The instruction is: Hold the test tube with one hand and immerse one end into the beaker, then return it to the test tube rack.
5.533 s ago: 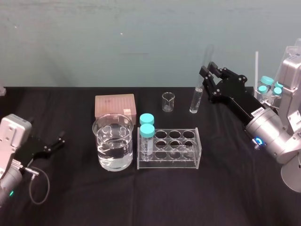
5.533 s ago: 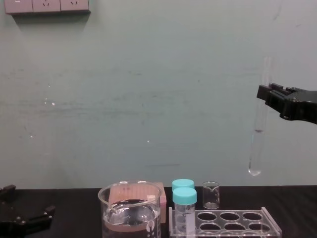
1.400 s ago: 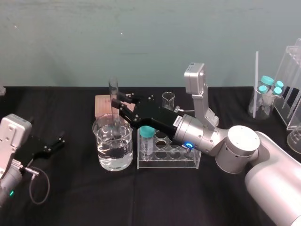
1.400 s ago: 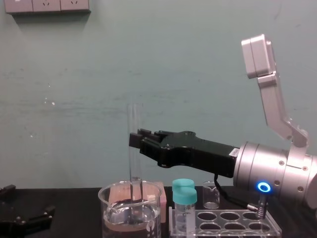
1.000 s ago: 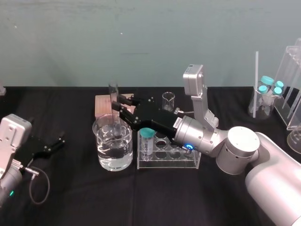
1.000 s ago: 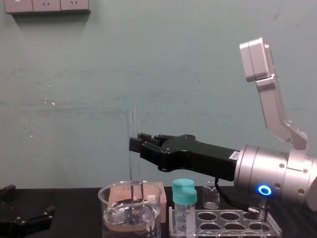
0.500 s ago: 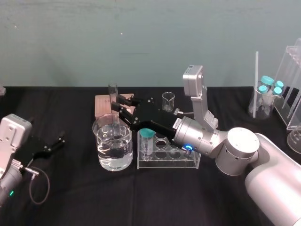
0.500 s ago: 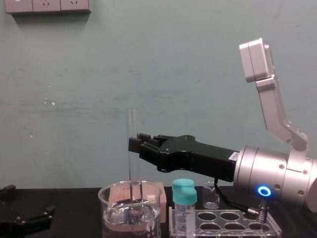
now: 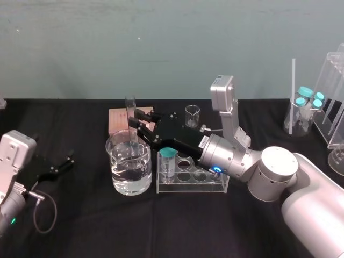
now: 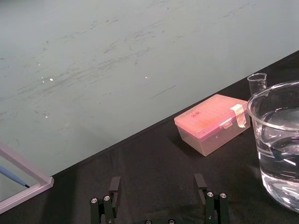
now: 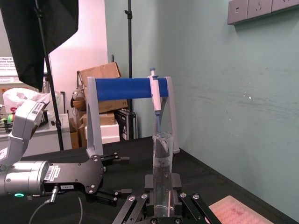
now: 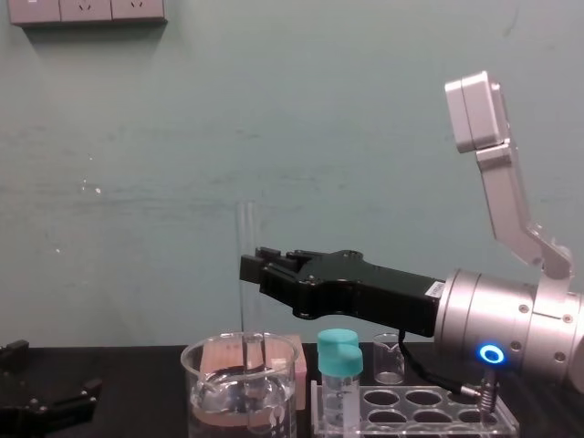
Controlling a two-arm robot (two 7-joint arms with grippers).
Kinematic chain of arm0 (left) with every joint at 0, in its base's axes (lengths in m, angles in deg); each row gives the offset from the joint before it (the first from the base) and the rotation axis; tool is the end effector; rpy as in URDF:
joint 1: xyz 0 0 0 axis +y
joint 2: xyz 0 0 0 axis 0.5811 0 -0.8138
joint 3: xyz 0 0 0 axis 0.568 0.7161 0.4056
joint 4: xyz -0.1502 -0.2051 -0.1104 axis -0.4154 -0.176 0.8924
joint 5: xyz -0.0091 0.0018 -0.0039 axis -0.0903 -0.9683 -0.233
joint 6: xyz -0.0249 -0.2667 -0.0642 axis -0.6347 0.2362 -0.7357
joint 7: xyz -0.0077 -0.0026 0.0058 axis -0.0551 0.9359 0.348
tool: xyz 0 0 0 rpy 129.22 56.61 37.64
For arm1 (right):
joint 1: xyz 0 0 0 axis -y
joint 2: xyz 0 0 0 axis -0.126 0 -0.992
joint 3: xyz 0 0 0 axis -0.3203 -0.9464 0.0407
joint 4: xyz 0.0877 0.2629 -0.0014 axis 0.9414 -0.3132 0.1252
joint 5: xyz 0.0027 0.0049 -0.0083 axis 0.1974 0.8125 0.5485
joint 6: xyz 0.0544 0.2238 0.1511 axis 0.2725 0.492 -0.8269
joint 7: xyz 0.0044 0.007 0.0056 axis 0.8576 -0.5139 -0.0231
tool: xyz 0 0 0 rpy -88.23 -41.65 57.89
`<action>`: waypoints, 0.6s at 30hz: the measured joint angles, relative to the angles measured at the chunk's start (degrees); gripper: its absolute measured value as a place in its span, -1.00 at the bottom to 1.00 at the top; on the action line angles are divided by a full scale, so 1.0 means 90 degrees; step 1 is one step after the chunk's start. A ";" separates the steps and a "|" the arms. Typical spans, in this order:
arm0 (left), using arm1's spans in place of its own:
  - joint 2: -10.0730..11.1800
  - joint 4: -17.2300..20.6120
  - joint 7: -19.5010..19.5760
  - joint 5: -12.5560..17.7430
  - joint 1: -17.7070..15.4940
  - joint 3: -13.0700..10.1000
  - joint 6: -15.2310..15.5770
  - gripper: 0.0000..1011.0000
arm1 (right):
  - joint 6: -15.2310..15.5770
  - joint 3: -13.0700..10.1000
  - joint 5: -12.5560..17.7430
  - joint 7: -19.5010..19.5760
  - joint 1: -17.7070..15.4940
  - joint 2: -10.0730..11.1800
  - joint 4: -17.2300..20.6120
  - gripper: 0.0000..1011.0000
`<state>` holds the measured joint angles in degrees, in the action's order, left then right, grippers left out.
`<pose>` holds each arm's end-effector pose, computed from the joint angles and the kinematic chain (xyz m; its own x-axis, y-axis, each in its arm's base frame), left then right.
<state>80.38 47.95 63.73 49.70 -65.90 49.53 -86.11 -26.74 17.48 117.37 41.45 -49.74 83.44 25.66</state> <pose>0.3244 0.0842 -0.2854 0.2924 0.8802 0.3738 -0.9552 0.2874 0.0704 0.4231 0.0412 -0.2484 0.8728 -0.4827 0.0719 0.4727 0.8729 0.1212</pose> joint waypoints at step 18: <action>0.0000 0.0000 0.0000 0.0000 0.0000 0.0000 0.0000 0.98 | 0.0003 0.0010 0.0017 -0.0025 0.0002 0.0009 0.0009 -0.57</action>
<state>80.38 47.95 63.73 49.70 -65.90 49.54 -86.11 -26.72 17.57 117.53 41.23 -49.73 83.52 25.74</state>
